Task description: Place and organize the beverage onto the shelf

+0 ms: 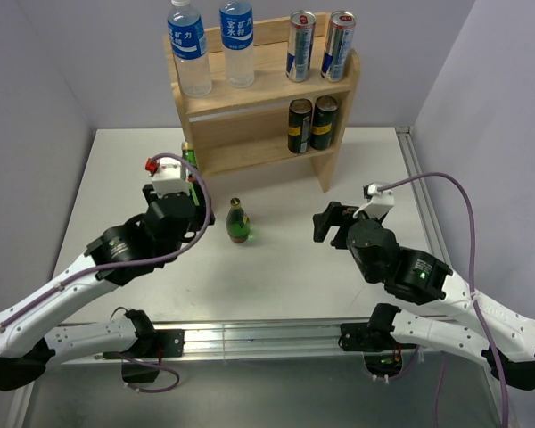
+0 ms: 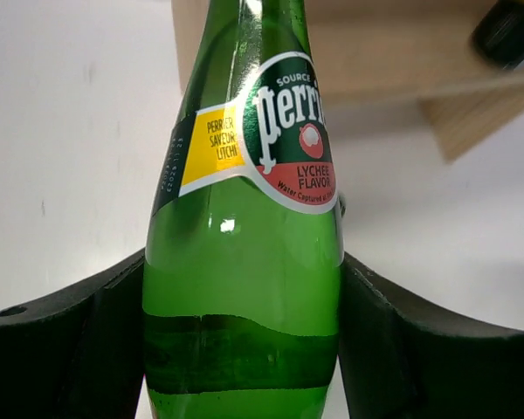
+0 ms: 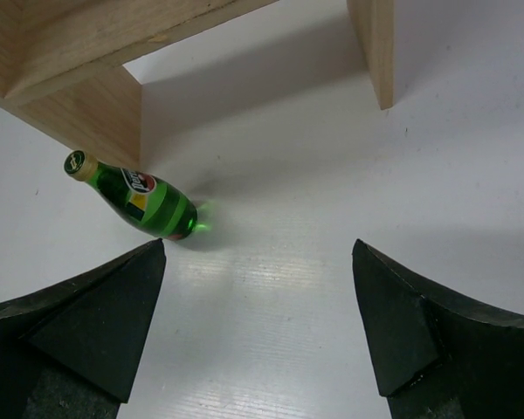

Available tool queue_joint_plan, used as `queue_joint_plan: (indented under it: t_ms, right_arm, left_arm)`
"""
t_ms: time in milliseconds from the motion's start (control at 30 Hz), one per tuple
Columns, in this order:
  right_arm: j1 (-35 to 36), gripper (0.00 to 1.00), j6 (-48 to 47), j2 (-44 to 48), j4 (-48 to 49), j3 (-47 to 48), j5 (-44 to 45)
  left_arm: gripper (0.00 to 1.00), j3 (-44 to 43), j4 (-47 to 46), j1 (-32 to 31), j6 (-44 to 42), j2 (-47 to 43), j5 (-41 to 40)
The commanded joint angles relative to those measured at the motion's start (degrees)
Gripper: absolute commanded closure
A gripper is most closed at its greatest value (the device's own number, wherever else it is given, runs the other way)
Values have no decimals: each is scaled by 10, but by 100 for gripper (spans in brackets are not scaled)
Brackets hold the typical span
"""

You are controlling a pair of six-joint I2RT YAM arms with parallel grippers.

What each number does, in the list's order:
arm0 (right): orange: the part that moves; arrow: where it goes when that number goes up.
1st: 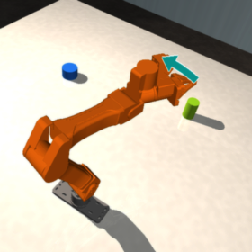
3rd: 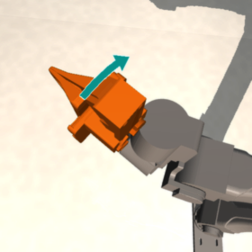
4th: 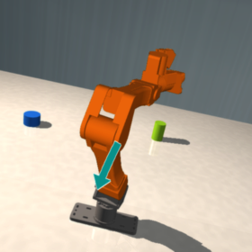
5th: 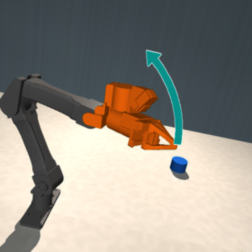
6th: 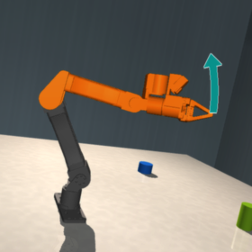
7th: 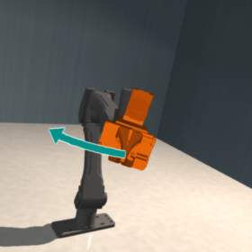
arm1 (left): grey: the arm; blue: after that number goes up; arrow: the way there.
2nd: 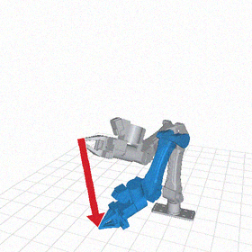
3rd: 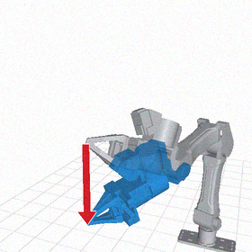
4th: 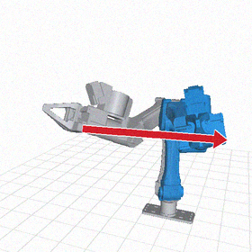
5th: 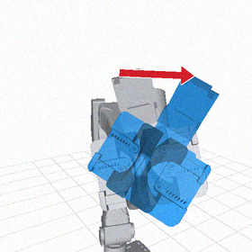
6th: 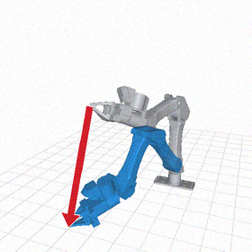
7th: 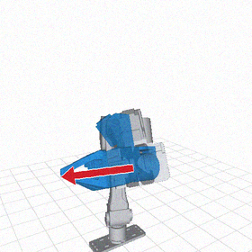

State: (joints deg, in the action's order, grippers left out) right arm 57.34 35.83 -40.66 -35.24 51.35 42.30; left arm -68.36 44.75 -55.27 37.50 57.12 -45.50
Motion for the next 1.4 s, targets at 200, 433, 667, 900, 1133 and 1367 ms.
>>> queue_joint_plan:
  t_ms: [200, 433, 667, 900, 1133, 1367]
  right_arm:
    - [-1, 6, -14, -15, -1, 35, 7]
    - [-2, 6, -9, -23, -15, 46, 16]
    - [-1, 6, -9, -27, -38, 61, 30]
    - [-1, 6, -2, -28, -50, 52, 31]
    - [-1, 6, -16, -45, -41, 56, 30]
    - [-1, 6, -22, -57, -32, 59, 26]
  left_arm:
    - [100, 62, -642, -4, -420, 18, -48]
    - [100, 81, -918, -4, -559, 132, -30]
    - [100, 88, -1046, -3, -584, 211, -36]
    - [100, 125, -1110, -4, -575, 242, -43]
    - [100, 165, -1171, 2, -578, 272, -43]
    - [100, 185, -1181, 36, -529, 296, -37]
